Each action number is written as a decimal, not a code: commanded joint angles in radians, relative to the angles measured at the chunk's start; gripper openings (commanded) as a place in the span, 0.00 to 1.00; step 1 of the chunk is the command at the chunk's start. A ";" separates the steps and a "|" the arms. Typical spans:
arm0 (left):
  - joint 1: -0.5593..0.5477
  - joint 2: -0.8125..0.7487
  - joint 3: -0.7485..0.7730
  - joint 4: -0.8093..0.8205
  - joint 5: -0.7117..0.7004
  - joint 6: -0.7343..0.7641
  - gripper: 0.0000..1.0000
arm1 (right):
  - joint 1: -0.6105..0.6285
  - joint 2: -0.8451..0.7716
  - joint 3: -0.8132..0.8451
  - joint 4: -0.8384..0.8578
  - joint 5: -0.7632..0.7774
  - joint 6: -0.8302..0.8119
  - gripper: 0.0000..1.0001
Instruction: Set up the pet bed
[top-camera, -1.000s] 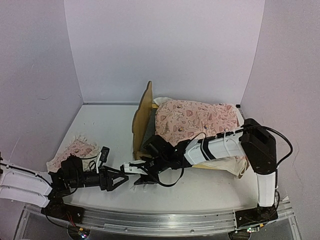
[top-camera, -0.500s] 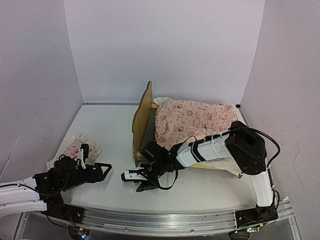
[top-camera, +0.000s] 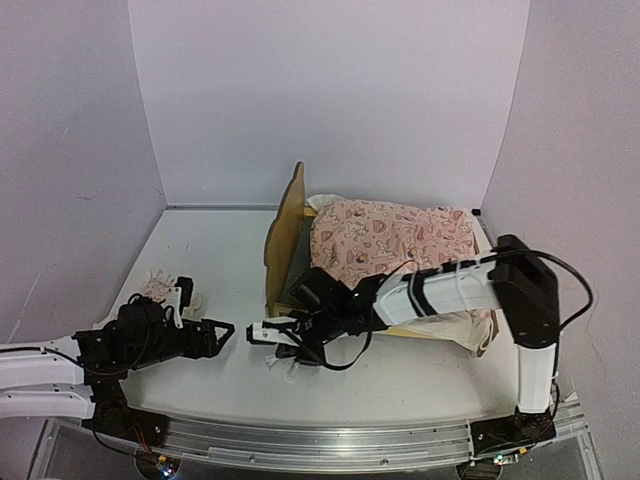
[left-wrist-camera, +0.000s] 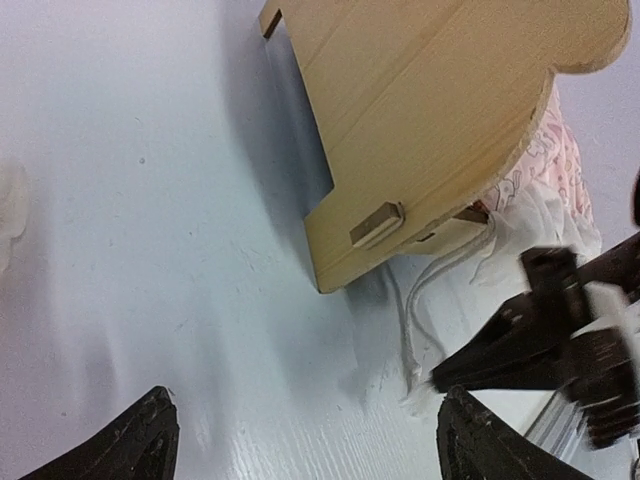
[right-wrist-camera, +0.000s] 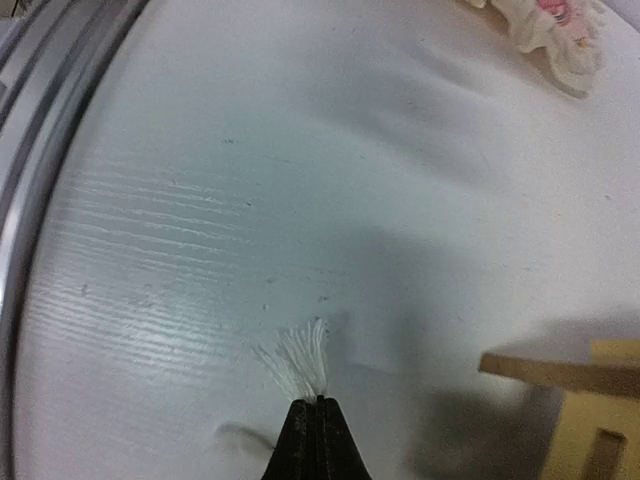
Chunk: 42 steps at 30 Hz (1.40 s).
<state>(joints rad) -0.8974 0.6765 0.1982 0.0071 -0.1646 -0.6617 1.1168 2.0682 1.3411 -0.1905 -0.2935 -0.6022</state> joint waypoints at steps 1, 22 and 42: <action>0.002 0.168 0.096 0.182 0.144 0.088 0.88 | -0.003 -0.298 -0.112 -0.030 0.038 0.100 0.00; -0.303 0.979 0.470 0.361 -0.100 0.126 0.39 | -0.009 -0.600 -0.483 0.034 0.099 0.181 0.00; -0.338 1.229 0.833 -0.200 -0.149 0.073 0.20 | -0.011 -0.659 -0.549 0.057 0.112 0.139 0.00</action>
<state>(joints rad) -1.2171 1.8679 0.9665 -0.0906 -0.3176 -0.5762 1.1095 1.4662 0.7929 -0.1833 -0.1898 -0.4572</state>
